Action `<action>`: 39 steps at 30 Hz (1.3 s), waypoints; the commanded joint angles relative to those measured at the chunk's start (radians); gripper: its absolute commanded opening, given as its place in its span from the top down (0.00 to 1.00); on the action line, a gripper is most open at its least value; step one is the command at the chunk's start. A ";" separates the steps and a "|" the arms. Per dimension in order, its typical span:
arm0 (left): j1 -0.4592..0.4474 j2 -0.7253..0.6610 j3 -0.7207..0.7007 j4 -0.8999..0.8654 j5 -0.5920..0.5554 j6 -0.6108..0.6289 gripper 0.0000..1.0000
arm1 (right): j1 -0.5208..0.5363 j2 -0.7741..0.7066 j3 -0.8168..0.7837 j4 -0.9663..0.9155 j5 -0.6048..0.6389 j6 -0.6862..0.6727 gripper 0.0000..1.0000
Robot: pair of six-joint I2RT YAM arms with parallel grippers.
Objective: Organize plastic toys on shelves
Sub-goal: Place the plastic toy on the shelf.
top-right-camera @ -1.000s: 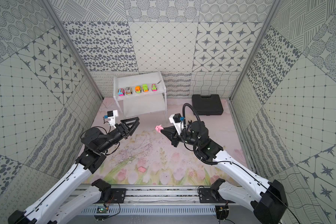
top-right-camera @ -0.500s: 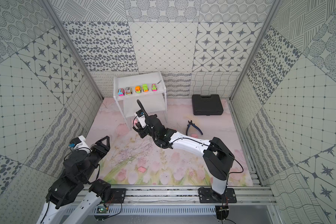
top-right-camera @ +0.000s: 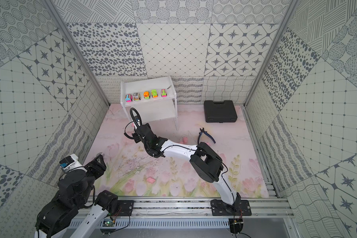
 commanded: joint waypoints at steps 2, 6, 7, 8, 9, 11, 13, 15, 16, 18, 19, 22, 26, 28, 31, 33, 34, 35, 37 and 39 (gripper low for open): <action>0.002 -0.009 0.010 -0.052 -0.033 0.074 0.32 | -0.003 0.039 0.076 0.060 0.084 0.006 0.82; 0.001 -0.013 0.010 -0.051 -0.021 0.079 0.32 | -0.007 0.083 0.142 0.030 0.102 0.012 0.82; 0.000 -0.013 0.011 -0.052 -0.018 0.079 0.32 | -0.008 0.094 0.156 0.023 0.109 0.013 0.82; 0.002 -0.014 0.012 -0.052 -0.016 0.078 0.32 | -0.008 0.106 0.174 0.017 0.117 0.013 0.82; 0.000 -0.016 0.013 -0.055 -0.013 0.078 0.32 | -0.009 0.116 0.190 0.009 0.124 0.017 0.81; 0.001 -0.019 0.014 -0.057 -0.010 0.079 0.32 | -0.010 0.140 0.225 -0.011 0.145 0.025 0.81; 0.001 -0.023 0.014 -0.059 -0.010 0.078 0.32 | -0.011 0.157 0.248 -0.014 0.156 0.027 0.81; 0.000 -0.027 0.014 -0.058 -0.011 0.079 0.32 | -0.011 0.175 0.276 -0.029 0.167 0.036 0.81; 0.000 -0.026 0.014 -0.058 -0.009 0.079 0.32 | -0.012 0.181 0.284 -0.030 0.166 0.036 0.81; 0.000 -0.026 0.014 -0.057 -0.009 0.080 0.32 | -0.012 0.195 0.302 -0.037 0.163 0.036 0.81; 0.001 -0.027 0.013 -0.057 -0.007 0.080 0.32 | -0.013 0.201 0.311 -0.044 0.162 0.036 0.80; 0.001 -0.029 0.013 -0.057 -0.007 0.082 0.32 | -0.013 0.215 0.321 -0.052 0.165 0.043 0.79; 0.000 -0.030 0.011 -0.052 -0.002 0.084 0.32 | -0.014 0.232 0.335 -0.076 0.161 0.056 0.77; -0.001 -0.030 0.011 -0.052 -0.002 0.084 0.31 | -0.017 0.237 0.337 -0.082 0.161 0.066 0.75; -0.001 -0.030 0.010 -0.052 0.000 0.084 0.31 | -0.021 0.240 0.340 -0.093 0.146 0.082 0.72; -0.001 -0.030 0.010 -0.051 0.000 0.084 0.31 | -0.021 0.239 0.337 -0.095 0.134 0.085 0.69; -0.001 -0.030 0.009 -0.051 0.001 0.085 0.31 | -0.021 0.237 0.334 -0.095 0.128 0.087 0.68; -0.001 -0.030 0.009 -0.051 0.001 0.085 0.31 | -0.021 0.235 0.329 -0.094 0.125 0.089 0.68; -0.001 -0.030 0.008 -0.049 0.001 0.086 0.31 | -0.021 0.231 0.322 -0.090 0.116 0.090 0.66; -0.001 -0.030 0.008 -0.049 0.002 0.087 0.31 | -0.021 0.227 0.317 -0.089 0.109 0.088 0.64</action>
